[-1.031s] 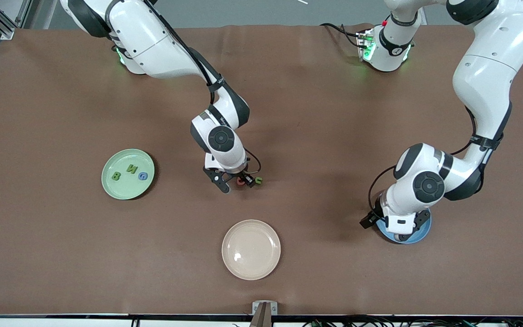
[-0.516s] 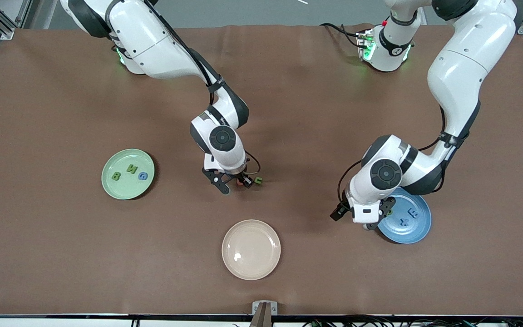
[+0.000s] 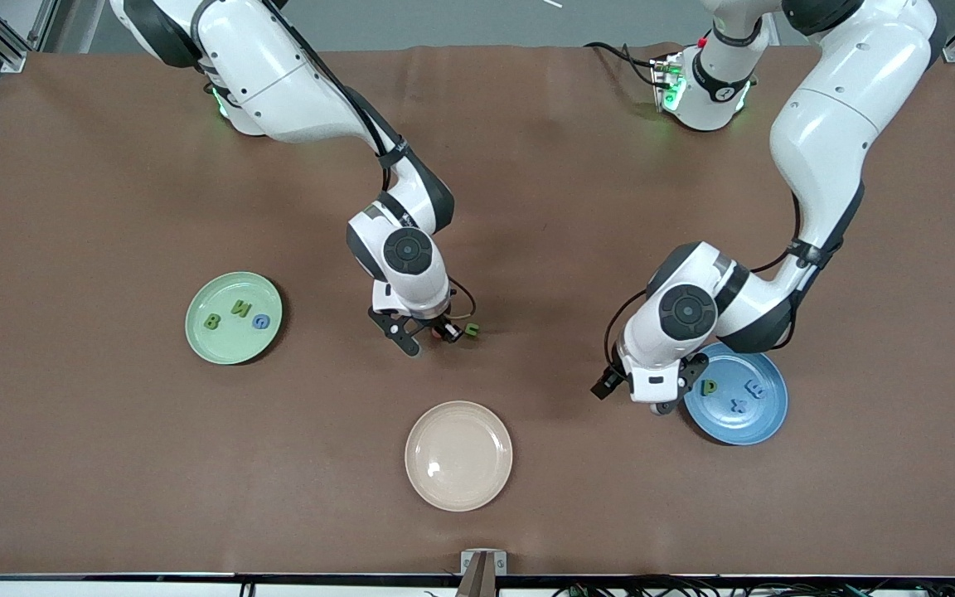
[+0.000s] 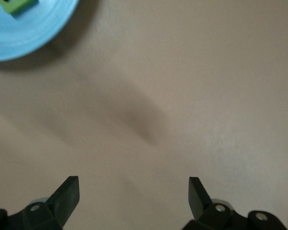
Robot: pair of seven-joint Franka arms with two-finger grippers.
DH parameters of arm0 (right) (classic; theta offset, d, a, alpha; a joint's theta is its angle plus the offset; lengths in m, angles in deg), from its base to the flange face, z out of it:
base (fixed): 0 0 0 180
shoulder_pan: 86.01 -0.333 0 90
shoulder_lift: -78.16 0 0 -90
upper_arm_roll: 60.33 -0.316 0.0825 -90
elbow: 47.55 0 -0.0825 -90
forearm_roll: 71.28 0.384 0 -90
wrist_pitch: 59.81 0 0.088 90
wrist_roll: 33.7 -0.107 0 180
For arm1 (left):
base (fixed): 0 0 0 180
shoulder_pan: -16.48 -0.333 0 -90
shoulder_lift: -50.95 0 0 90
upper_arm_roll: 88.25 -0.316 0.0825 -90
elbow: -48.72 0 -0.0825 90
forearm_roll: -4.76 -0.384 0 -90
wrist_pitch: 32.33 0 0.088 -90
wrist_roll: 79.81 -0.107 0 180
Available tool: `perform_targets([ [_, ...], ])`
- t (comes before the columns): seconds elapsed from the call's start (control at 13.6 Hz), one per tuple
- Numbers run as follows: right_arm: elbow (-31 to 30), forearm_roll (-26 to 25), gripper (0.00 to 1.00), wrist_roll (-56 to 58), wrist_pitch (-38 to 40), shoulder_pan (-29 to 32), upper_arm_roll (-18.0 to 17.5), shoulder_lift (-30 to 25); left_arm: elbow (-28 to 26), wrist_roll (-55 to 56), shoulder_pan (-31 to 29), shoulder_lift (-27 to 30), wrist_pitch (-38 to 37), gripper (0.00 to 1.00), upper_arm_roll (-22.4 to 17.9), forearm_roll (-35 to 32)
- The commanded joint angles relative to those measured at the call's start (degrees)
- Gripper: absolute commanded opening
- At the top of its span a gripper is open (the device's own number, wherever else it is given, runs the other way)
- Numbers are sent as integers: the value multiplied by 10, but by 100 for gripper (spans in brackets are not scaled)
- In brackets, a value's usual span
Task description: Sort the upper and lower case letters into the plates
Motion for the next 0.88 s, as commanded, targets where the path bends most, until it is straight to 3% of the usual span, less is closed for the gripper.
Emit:
perform_targets([
  [0.0,0,-17,2,-10,-2,-1,5,7,1,22,13,6,-3,100,-2,3],
  [0.15,0,-17,0,5,1,12,5,1,1,30,16,5,-1,100,-1,3],
  [0.37,-4,-15,0,102,96,60,4,-41,1,66,43,5,12,100,-2,4],
  [0.52,-52,-14,0,171,101,101,4,-85,3,110,75,-1,26,100,-2,5],
  [0.81,-142,-14,0,350,96,204,3,-165,68,211,162,-44,33,100,-17,3],
])
